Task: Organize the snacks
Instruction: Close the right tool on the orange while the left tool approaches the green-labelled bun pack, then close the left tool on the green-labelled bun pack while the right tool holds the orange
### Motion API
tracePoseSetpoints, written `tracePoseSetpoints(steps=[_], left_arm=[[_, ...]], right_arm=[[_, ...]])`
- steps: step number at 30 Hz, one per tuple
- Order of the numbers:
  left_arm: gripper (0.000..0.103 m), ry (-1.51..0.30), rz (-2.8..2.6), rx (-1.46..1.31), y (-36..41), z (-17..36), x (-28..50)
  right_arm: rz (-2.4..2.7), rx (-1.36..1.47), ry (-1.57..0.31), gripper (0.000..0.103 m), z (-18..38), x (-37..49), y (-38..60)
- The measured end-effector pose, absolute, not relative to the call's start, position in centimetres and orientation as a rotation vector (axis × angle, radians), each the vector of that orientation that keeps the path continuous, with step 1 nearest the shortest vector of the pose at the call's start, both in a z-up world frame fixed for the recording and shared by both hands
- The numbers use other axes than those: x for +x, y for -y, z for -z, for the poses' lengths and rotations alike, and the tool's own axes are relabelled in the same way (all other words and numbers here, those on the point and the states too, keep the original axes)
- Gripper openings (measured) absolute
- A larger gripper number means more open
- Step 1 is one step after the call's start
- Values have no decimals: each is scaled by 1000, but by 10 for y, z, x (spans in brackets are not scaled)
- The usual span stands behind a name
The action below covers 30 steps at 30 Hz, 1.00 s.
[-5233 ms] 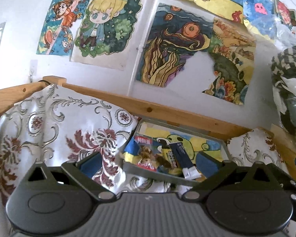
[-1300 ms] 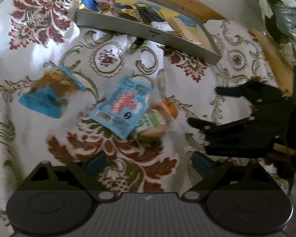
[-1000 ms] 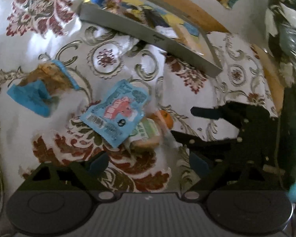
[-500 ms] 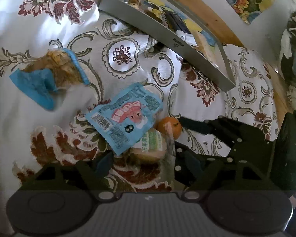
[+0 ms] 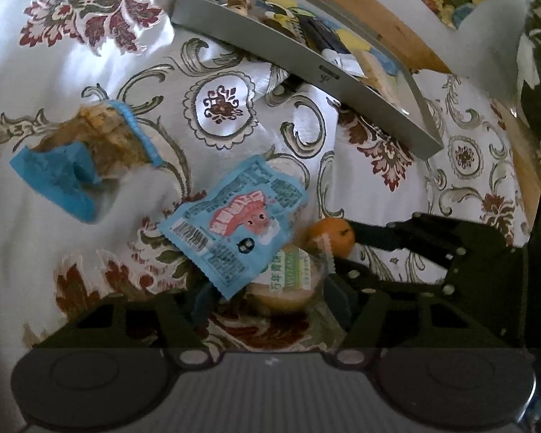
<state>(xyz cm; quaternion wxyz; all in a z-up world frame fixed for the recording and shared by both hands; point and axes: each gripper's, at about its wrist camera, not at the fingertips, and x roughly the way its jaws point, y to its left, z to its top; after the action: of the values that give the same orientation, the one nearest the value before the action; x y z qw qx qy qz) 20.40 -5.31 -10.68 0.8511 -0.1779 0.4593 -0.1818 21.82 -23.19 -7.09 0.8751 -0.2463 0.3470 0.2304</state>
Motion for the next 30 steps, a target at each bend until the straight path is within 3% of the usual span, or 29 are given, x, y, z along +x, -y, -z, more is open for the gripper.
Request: tracePoseSetpoints(steps=[9, 19, 30], left_arm=[[66, -936, 395, -251, 66, 107, 203], [53, -932, 407, -220, 74, 105, 202], [52, -1028, 432, -374, 71, 98, 194]], right_arm=[[-380, -465, -737, 39, 61, 226, 251], [-350, -446, -726, 39, 56, 223, 250], [-330, -402, -688, 39, 39, 217, 252]])
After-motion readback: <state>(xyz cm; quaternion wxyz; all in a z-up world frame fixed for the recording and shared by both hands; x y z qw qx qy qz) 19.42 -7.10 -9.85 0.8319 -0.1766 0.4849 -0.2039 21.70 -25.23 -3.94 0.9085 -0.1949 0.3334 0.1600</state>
